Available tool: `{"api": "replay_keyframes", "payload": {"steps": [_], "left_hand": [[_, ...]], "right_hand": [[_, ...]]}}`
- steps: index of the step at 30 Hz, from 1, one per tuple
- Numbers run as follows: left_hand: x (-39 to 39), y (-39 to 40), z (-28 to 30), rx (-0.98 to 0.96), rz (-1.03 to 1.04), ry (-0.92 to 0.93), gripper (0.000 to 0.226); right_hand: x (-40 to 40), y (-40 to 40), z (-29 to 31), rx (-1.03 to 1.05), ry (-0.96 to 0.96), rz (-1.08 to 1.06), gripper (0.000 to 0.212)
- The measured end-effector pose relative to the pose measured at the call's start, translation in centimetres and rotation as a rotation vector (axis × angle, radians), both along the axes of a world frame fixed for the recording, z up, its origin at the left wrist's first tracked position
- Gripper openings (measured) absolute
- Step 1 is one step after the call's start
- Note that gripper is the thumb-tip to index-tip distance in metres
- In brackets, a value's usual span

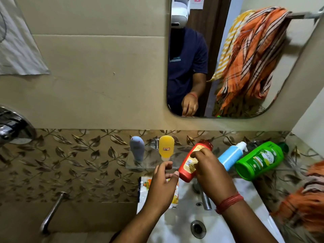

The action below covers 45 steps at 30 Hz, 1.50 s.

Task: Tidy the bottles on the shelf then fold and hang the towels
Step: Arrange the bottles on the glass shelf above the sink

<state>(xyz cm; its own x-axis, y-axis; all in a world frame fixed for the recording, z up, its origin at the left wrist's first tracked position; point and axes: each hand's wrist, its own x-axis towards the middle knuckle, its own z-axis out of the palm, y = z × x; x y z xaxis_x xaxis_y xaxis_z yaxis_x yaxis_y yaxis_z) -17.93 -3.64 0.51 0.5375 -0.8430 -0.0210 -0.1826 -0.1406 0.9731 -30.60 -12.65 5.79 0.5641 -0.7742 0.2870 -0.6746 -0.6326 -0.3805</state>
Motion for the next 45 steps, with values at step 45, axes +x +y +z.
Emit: {"api": "replay_keyframes", "payload": {"steps": [45], "left_hand": [[-2.3, -10.4, 3.6, -0.082, -0.099, -0.176, 0.039]], "right_hand": [[-1.1, -8.2, 2.4, 0.351, -0.364, -0.043, 0.040]]}}
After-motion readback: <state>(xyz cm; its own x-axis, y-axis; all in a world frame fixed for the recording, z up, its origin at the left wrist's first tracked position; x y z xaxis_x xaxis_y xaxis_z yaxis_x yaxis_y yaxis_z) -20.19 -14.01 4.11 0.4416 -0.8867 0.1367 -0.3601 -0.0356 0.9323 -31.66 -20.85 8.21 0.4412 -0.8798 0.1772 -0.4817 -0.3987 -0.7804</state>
